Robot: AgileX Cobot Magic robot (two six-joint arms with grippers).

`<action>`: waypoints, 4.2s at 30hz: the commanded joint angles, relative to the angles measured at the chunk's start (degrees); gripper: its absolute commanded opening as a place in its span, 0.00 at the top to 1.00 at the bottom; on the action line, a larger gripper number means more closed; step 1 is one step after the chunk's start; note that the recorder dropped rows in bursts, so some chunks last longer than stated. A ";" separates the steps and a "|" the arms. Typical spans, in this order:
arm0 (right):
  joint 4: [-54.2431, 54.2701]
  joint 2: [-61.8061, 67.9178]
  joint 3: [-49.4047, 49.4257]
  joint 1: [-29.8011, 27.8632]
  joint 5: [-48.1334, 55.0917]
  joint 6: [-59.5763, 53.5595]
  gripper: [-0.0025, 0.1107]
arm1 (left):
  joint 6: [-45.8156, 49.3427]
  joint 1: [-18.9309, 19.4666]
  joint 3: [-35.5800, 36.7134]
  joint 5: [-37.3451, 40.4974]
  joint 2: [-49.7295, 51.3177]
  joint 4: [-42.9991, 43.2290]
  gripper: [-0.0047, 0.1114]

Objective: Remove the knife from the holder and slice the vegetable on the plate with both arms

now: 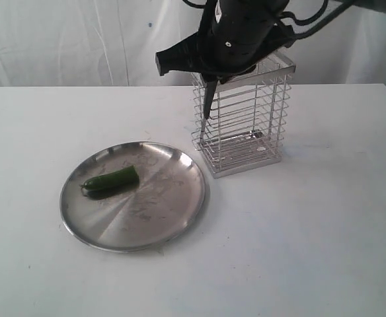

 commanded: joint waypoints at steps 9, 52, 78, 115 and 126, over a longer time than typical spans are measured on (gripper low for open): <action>0.45 -8.19 -0.23 -0.02 1.18 -4.59 0.91 | 0.02 -0.26 0.20 -0.27 -0.23 -0.63 0.96; 9.53 -26.45 53.29 7.51 -68.55 -18.94 0.98 | 0.02 -0.26 0.20 -0.27 -0.23 -0.63 0.96; 20.14 -4.66 52.37 7.51 -88.02 -33.58 0.98 | 0.02 -0.26 0.20 -0.27 -0.23 -0.63 0.96; 19.56 -0.58 51.10 8.96 -69.03 -33.20 0.98 | 0.02 -0.26 0.20 -0.27 -0.23 -0.63 0.96; 19.56 -0.58 51.10 9.08 -63.77 -33.20 0.98 | 0.02 -0.26 0.20 -0.27 -0.23 -0.63 0.96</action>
